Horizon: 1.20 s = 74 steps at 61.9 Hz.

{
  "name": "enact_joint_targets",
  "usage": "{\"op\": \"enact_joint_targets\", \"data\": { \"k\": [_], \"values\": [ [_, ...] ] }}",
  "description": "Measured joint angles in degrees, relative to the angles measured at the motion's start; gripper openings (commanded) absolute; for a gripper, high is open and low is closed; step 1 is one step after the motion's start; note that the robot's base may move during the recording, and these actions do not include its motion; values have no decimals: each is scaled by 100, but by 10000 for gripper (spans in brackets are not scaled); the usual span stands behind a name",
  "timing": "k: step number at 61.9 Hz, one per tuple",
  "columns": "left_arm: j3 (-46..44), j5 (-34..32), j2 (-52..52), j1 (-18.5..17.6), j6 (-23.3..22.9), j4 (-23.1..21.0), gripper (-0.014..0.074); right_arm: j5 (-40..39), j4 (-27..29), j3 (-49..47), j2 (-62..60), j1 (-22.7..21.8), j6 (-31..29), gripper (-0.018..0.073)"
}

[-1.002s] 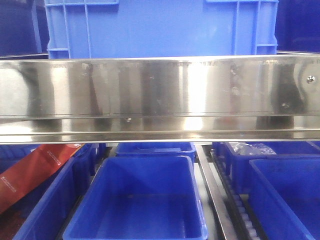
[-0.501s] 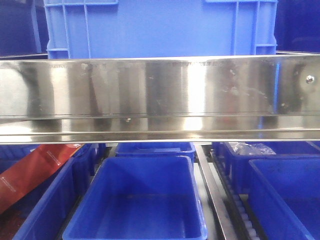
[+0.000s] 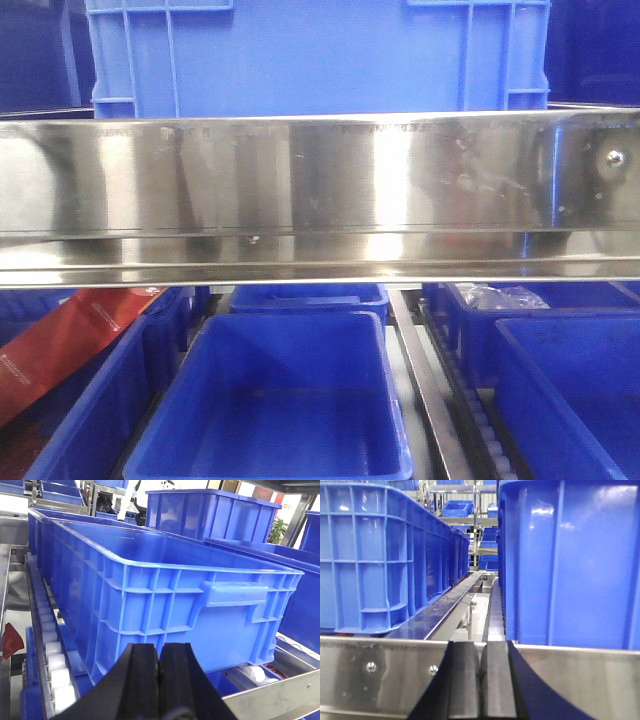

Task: Place cylindrical capacitor in blue bin on shelf

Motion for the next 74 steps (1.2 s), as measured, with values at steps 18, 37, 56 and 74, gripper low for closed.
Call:
{"op": "enact_joint_targets", "data": {
  "k": [18,37,56,74],
  "values": [
    [-1,-10,0,0,0,0,-111,144,-9,0,-42,0,0,-167],
    [-1,-10,0,0,0,0,-111,144,-9,0,-42,0,0,-167],
    [11,-10,0,0,0,0,-111,144,-9,0,-42,0,0,-167],
    [738,-277,-665,675,-996,1137,-111,144,-9,0,-42,0,0,-167]
  ]
}}
